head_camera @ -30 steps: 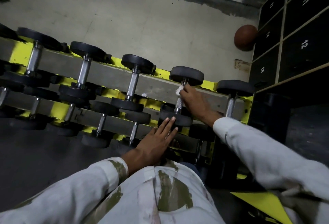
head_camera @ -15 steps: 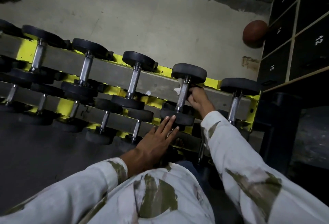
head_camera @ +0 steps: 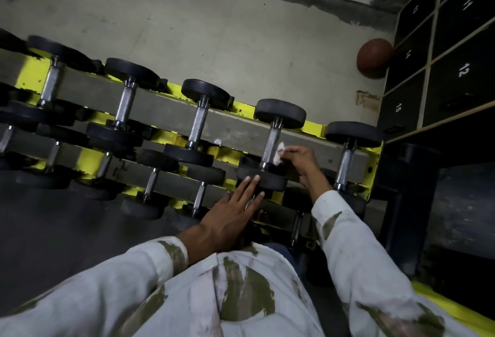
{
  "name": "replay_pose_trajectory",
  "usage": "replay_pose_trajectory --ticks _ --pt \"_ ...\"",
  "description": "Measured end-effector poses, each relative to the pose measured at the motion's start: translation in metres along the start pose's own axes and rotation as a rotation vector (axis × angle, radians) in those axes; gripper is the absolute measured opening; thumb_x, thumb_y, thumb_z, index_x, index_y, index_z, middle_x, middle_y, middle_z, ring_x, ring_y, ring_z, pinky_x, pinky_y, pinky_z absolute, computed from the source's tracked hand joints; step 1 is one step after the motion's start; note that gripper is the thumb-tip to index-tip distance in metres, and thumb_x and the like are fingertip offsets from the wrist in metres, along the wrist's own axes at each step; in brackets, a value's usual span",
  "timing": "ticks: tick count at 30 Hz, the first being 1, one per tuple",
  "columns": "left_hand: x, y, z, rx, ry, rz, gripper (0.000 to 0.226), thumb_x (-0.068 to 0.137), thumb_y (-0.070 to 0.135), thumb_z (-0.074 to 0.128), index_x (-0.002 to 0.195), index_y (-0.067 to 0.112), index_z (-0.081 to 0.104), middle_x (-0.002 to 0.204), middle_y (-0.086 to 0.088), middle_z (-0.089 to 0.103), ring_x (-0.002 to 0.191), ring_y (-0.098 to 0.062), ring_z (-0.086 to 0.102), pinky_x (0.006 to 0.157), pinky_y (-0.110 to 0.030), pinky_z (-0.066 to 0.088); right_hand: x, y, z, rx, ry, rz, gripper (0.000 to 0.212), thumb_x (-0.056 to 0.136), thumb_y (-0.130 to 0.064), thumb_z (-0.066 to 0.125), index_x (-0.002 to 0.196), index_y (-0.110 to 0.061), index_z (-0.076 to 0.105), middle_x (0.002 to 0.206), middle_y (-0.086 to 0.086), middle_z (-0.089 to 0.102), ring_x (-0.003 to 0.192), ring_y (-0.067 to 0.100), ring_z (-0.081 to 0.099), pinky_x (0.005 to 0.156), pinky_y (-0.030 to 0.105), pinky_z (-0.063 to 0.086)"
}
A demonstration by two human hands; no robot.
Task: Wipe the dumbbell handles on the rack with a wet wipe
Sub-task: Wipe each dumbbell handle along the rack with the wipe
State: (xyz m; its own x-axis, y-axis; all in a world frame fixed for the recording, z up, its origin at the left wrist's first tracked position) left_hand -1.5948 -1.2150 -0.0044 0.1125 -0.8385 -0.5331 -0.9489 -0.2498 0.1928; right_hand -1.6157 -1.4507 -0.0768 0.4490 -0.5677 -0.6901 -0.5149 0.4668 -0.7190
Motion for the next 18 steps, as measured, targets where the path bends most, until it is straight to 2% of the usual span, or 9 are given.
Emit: replay_pose_trajectory --ticks 3,4,6,8,11,14,18 --pt "0.0 0.002 -0.001 0.006 -0.007 -0.001 0.101 0.095 0.014 0.059 0.162 0.012 -0.016 0.159 -0.021 -0.042 0.151 -0.038 -0.03 0.124 -0.052 0.022 0.015 -0.035 0.005 0.107 0.114 -0.049 0.024 0.09 0.011 0.061 0.083 -0.011 0.064 0.073 0.009 0.065 0.061 0.017 0.061 0.062 0.026 0.058" --pt "-0.001 0.002 0.0 0.011 -0.013 0.0 0.102 0.095 0.015 0.06 0.162 0.012 -0.017 0.158 -0.021 -0.042 0.151 -0.038 -0.03 0.124 -0.051 0.022 0.019 -0.04 0.008 0.142 0.174 -0.053 0.028 0.09 0.013 0.058 0.078 -0.012 0.062 0.069 0.009 0.062 0.058 0.018 0.058 0.06 0.029 0.057" --pt "0.0 0.002 0.003 0.015 -0.003 -0.002 0.102 0.095 0.015 0.059 0.162 0.012 -0.017 0.158 -0.021 -0.042 0.151 -0.038 -0.03 0.124 -0.052 0.022 0.021 -0.039 0.014 0.113 0.283 -0.098 0.03 0.088 0.01 0.057 0.073 -0.015 0.062 0.069 0.009 0.062 0.06 0.022 0.059 0.064 0.039 0.058" --pt "0.002 0.001 0.004 0.013 0.026 -0.005 0.095 0.097 0.012 0.053 0.162 0.012 -0.017 0.158 -0.021 -0.042 0.151 -0.038 -0.03 0.122 -0.053 0.025 0.007 -0.028 0.018 -0.15 0.41 -0.272 0.021 0.087 -0.001 0.063 0.076 -0.019 0.068 0.077 0.004 0.069 0.07 0.022 0.066 0.07 0.04 0.061" --pt "0.003 -0.001 0.006 0.013 0.036 -0.008 0.091 0.099 0.011 0.048 0.162 0.012 -0.017 0.158 -0.021 -0.042 0.152 -0.038 -0.03 0.121 -0.053 0.026 -0.031 -0.015 0.028 -0.575 0.374 -0.613 0.01 0.092 -0.012 0.062 0.092 -0.015 0.072 0.093 0.001 0.069 0.082 0.015 0.062 0.07 0.02 0.046" --pt "0.004 0.001 0.007 0.021 0.051 -0.006 0.089 0.099 0.009 0.046 0.162 0.012 -0.016 0.158 -0.022 -0.041 0.151 -0.039 -0.03 0.121 -0.053 0.027 -0.038 -0.025 0.027 -0.893 0.28 -0.796 0.01 0.096 -0.018 0.058 0.103 -0.014 0.065 0.103 0.005 0.064 0.086 0.024 0.061 0.067 0.029 0.046" --pt "0.005 0.004 0.008 0.007 0.028 -0.014 0.09 0.098 0.007 0.048 0.163 0.012 -0.014 0.158 -0.023 -0.042 0.151 -0.041 -0.03 0.121 -0.053 0.027 -0.024 -0.058 0.027 -1.193 0.191 -0.912 0.029 0.093 -0.012 0.057 0.121 -0.018 0.051 0.101 0.008 0.059 0.073 0.034 0.061 0.056 0.041 0.052"
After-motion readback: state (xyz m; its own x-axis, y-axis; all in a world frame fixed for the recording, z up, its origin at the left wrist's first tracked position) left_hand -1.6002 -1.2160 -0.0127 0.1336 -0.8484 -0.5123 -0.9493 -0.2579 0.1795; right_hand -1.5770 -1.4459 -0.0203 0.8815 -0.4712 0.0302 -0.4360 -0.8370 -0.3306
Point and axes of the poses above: each hand's wrist, its own x-axis towards the middle knuckle, its own z-axis out of the palm, y = z × x, the point moved 5 cm from there along x, towards the middle knuckle
